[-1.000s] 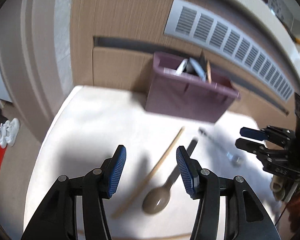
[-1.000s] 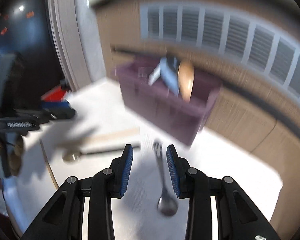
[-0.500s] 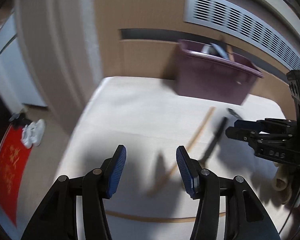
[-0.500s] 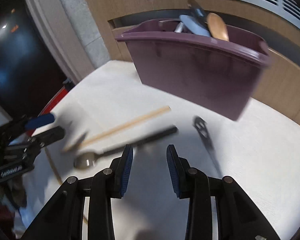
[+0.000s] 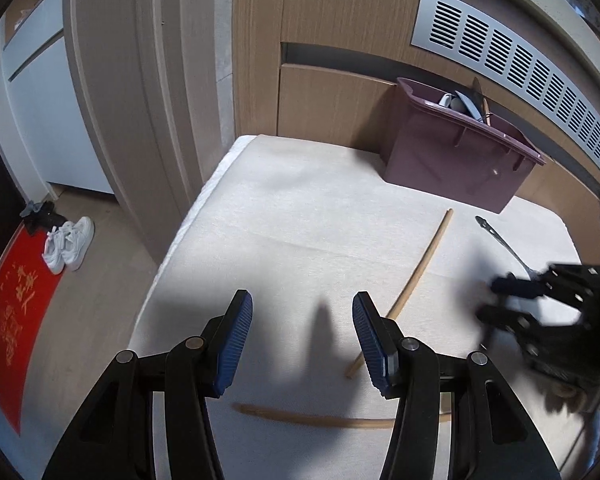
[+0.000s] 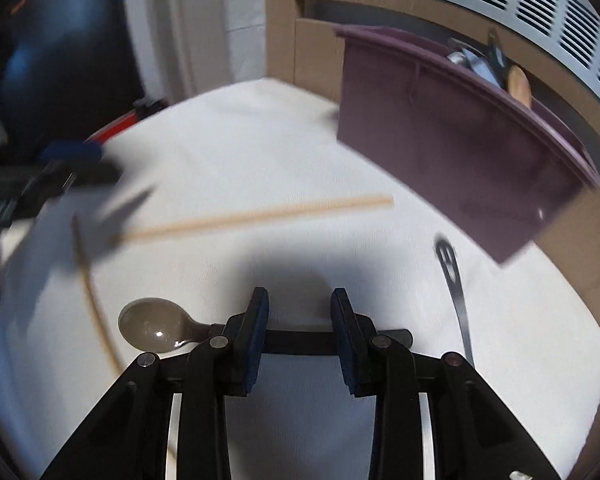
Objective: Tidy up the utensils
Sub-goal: 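Grasp a wooden chopstick with the right gripper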
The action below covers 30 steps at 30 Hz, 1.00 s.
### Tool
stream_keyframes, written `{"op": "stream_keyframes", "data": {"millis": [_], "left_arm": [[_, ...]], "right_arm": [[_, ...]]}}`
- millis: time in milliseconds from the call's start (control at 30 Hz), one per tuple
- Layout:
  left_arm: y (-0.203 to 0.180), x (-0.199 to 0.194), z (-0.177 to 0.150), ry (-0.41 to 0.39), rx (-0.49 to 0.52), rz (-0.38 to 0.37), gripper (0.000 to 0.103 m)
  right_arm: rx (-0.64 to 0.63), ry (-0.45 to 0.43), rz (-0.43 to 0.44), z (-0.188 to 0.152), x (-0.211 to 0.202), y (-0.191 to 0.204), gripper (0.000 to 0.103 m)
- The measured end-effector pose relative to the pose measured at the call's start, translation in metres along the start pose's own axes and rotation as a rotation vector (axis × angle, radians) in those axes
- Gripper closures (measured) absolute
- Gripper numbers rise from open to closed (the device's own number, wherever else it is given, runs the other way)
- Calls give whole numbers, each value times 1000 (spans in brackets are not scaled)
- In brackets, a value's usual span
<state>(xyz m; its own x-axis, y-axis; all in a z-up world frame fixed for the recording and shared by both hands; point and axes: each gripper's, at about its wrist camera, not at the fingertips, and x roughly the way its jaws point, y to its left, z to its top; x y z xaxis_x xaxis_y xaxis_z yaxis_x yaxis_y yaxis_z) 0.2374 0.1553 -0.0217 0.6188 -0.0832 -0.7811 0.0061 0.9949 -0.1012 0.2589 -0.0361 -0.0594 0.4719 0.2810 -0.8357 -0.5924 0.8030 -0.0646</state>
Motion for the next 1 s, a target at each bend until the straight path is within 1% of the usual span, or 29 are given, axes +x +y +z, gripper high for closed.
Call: {"op": "stream_keyframes", "data": {"millis": [133, 233, 267, 300, 333, 400, 433, 467, 500, 600, 633, 733, 767, 800, 833, 867, 933, 967, 1000], "left_arm": [[-6, 0, -1, 13, 1, -21, 50], [-6, -4, -6, 45, -12, -41, 50], [-5, -6, -8, 53, -15, -47, 50], [-3, -10, -10, 60, -19, -50, 50], [-1, -14, -13, 64, -23, -45, 50], [6, -24, -16, 59, -33, -15, 50], [9, -27, -16, 55, -39, -2, 50], [13, -30, -16, 51, -48, 9, 50], [17, -34, -16, 46, -64, 20, 50], [29, -44, -13, 30, -108, 38, 50], [32, -47, -12, 24, -113, 43, 50], [33, -53, -10, 16, -105, 46, 50], [32, -52, -9, 17, -102, 43, 50], [31, -52, -8, 16, -101, 39, 50], [28, -51, -7, 16, -98, 27, 50], [26, -49, -6, 17, -94, 14, 50], [17, -42, -2, 24, -73, -29, 50], [11, -38, -1, 29, -58, -52, 50], [3, -32, 1, 37, -36, -79, 50]], "right_arm": [[-4, 17, -52, -28, -20, -16, 73], [22, 22, -108, -38, -27, -28, 73], [31, 26, -109, -37, -29, -29, 72], [32, 23, -84, -36, -33, -28, 72], [23, 13, -34, -36, -37, -23, 72], [-16, -6, 97, -30, -42, -5, 72], [-35, -8, 141, -29, -42, 4, 72], [-70, -8, 206, -24, -40, 20, 72], [-95, -5, 245, -19, -36, 33, 72], [-177, -2, 313, -10, -27, 65, 73], [-212, -4, 315, -7, -21, 78, 73], [-265, -9, 299, -2, -9, 97, 74], [-278, -29, 278, -2, -9, 101, 84], [-293, -26, 241, -1, -9, 103, 93], [-291, -20, 239, -2, -11, 102, 97], [-269, -12, 244, -2, -14, 95, 98], [-172, -22, 231, -3, -24, 67, 98], [-137, -28, 215, -5, -29, 59, 98], [-85, -31, 187, -8, -33, 41, 98]]}}
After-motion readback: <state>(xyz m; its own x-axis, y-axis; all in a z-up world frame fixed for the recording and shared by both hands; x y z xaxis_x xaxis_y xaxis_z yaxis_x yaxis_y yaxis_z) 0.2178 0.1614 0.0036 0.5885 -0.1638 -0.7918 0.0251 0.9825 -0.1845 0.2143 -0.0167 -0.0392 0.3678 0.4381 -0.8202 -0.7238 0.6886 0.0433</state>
